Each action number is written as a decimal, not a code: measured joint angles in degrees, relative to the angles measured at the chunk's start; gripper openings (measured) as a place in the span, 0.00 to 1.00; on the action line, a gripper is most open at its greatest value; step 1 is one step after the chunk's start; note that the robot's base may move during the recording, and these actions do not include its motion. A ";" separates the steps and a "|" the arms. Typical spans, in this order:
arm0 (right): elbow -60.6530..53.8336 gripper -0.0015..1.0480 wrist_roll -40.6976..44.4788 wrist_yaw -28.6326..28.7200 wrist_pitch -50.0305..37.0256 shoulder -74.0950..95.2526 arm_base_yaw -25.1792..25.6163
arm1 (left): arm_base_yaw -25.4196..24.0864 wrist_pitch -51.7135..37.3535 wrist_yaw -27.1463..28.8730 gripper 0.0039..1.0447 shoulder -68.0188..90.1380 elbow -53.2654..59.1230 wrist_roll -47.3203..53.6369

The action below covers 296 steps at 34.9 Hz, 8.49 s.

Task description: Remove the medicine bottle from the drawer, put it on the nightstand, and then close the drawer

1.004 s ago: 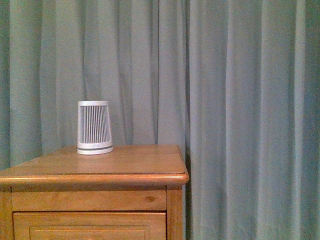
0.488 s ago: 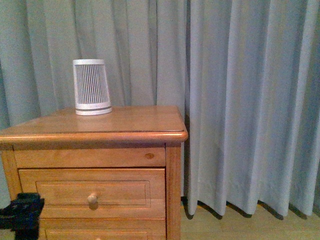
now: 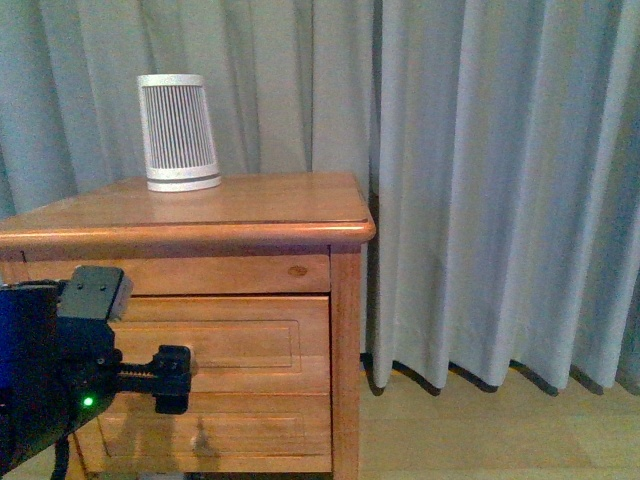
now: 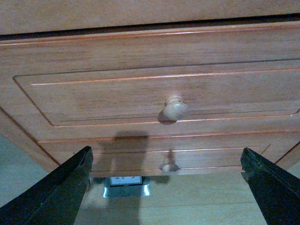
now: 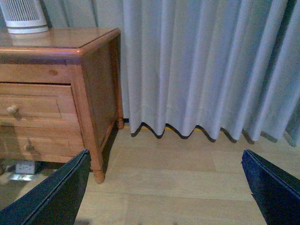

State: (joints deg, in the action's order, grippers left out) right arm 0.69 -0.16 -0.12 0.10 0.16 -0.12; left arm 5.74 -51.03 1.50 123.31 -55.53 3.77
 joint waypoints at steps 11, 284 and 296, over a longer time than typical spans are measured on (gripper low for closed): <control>0.00 0.93 0.00 0.00 0.00 0.00 0.00 | 0.57 -0.98 -1.53 0.94 7.06 -7.34 -1.70; 38.10 0.93 -7.15 -19.32 -6.64 68.26 -6.01 | -5.51 51.17 -1.46 0.94 -123.21 54.95 -4.04; 60.13 0.93 -6.19 -14.51 0.22 97.31 -7.17 | -5.51 51.17 -1.44 0.94 -123.21 54.95 -4.04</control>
State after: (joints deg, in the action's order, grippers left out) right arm 60.82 -6.35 -14.63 0.32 97.47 -7.29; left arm 0.23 0.14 0.05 0.10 -0.58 -0.27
